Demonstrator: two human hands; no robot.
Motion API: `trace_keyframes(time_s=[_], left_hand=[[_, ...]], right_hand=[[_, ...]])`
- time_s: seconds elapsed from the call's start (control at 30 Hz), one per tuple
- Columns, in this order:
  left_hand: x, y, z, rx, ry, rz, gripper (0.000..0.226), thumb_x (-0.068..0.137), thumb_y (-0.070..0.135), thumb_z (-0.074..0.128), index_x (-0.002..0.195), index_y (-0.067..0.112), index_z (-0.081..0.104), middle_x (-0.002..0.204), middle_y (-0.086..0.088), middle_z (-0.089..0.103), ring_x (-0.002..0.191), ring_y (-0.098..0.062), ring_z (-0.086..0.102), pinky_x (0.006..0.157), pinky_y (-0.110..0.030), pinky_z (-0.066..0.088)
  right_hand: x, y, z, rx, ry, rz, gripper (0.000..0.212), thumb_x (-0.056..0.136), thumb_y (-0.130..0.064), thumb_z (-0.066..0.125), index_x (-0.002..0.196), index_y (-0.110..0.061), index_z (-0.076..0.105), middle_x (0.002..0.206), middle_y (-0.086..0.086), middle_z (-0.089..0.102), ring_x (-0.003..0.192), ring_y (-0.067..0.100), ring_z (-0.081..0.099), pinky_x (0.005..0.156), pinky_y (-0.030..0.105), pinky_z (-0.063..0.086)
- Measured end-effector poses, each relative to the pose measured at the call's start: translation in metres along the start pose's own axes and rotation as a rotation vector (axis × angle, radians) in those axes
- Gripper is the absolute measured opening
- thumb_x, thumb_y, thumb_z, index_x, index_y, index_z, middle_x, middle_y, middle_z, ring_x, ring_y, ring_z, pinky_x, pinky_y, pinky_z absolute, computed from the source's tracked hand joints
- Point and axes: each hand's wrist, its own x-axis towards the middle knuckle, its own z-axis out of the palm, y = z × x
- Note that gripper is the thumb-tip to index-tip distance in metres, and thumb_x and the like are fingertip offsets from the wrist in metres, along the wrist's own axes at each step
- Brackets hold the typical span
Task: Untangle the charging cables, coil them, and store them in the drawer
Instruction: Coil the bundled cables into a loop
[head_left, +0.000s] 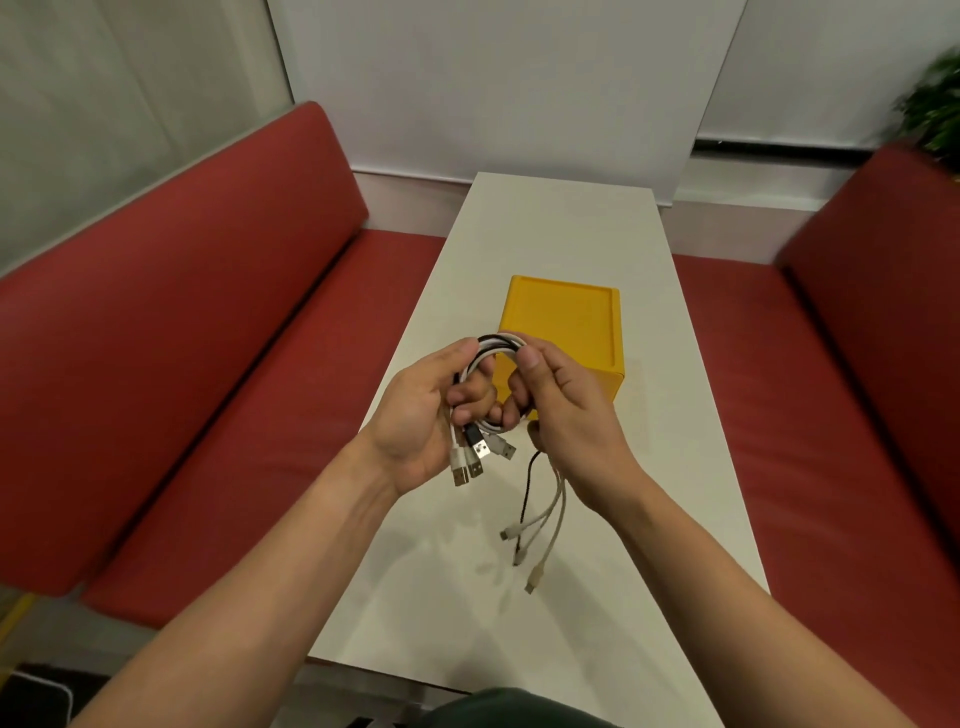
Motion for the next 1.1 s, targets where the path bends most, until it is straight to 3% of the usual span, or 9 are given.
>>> trace_keyframes(time_s=[0.13,0.23,0.4,0.57,0.67,0.83,0.93,1.03,1.1], left_hand=[[0.005,0.0,0.002,0.08,0.039,0.093,0.032,0.11,0.026,0.041,0.088,0.008,0.057,0.057,0.005,0.027,0.05,-0.012,0.027,0.064,-0.033,0.046],[0.008,0.0,0.002,0.154,0.066,0.124,0.033,0.111,0.027,0.041,0.087,0.01,0.057,0.057,0.007,0.03,0.051,-0.01,0.027,0.064,-0.032,0.047],[0.005,0.01,0.004,0.192,0.024,0.133,0.029,0.109,0.029,0.043,0.091,0.009,0.055,0.058,0.007,0.029,0.048,-0.008,0.027,0.058,-0.027,0.043],[-0.001,0.017,0.009,0.118,0.003,0.086,0.032,0.109,0.027,0.042,0.092,0.006,0.059,0.058,0.004,0.024,0.047,-0.009,0.024,0.053,-0.026,0.039],[-0.001,0.015,0.007,0.085,0.019,0.077,0.034,0.109,0.027,0.04,0.093,0.005,0.061,0.059,0.003,0.023,0.048,-0.011,0.024,0.055,-0.028,0.039],[-0.002,0.02,0.006,0.175,-0.056,-0.041,0.047,0.108,0.041,0.033,0.091,0.006,0.059,0.059,0.002,0.021,0.05,-0.013,0.025,0.063,-0.03,0.045],[0.001,0.014,0.007,0.276,-0.011,0.007,0.041,0.11,0.036,0.038,0.087,0.008,0.057,0.054,0.005,0.024,0.047,-0.012,0.024,0.062,-0.031,0.043],[0.001,0.009,0.009,0.262,0.024,0.058,0.036,0.11,0.03,0.041,0.083,0.009,0.054,0.053,0.006,0.024,0.045,-0.011,0.022,0.058,-0.03,0.039],[-0.002,0.011,0.01,0.217,0.014,0.059,0.036,0.11,0.029,0.042,0.082,0.009,0.054,0.054,0.005,0.023,0.045,-0.011,0.021,0.058,-0.029,0.038]], right_hand=[[0.0,-0.001,0.004,-0.127,0.023,-0.065,0.025,0.111,-0.03,0.042,0.121,-0.026,0.065,0.075,-0.003,0.055,0.066,0.005,0.065,0.061,0.025,0.05],[0.001,0.0,0.008,-0.204,0.051,-0.109,0.024,0.11,-0.03,0.046,0.126,-0.027,0.064,0.078,-0.015,0.066,0.071,0.005,0.069,0.074,0.032,0.057],[0.004,0.003,0.009,-0.37,0.15,-0.197,0.023,0.11,-0.03,0.045,0.125,-0.031,0.063,0.076,-0.015,0.062,0.074,0.006,0.062,0.065,0.018,0.046],[0.009,0.004,0.009,-0.324,0.139,-0.148,0.023,0.111,-0.032,0.044,0.121,-0.029,0.064,0.076,-0.012,0.061,0.074,0.013,0.06,0.069,0.038,0.05],[0.013,0.003,0.011,-0.235,0.075,-0.101,0.024,0.111,-0.032,0.043,0.117,-0.024,0.065,0.074,-0.018,0.06,0.07,0.005,0.058,0.065,0.028,0.049],[0.011,0.007,0.006,0.025,0.022,-0.022,0.023,0.11,-0.028,0.046,0.107,-0.018,0.066,0.072,0.0,0.053,0.063,0.019,0.059,0.05,0.013,0.041],[0.01,0.011,0.005,-0.161,0.036,-0.118,0.025,0.111,-0.021,0.043,0.126,-0.019,0.063,0.078,0.006,0.061,0.063,0.012,0.062,0.06,0.022,0.052],[0.013,0.011,0.0,-0.467,-0.002,-0.15,0.04,0.109,-0.026,0.048,0.149,-0.027,0.044,0.088,0.002,0.068,0.071,0.004,0.066,0.068,0.021,0.052],[0.015,0.013,-0.003,-0.584,-0.03,-0.162,0.036,0.109,-0.033,0.046,0.145,-0.03,0.046,0.091,0.0,0.071,0.078,0.009,0.067,0.074,0.035,0.055]])
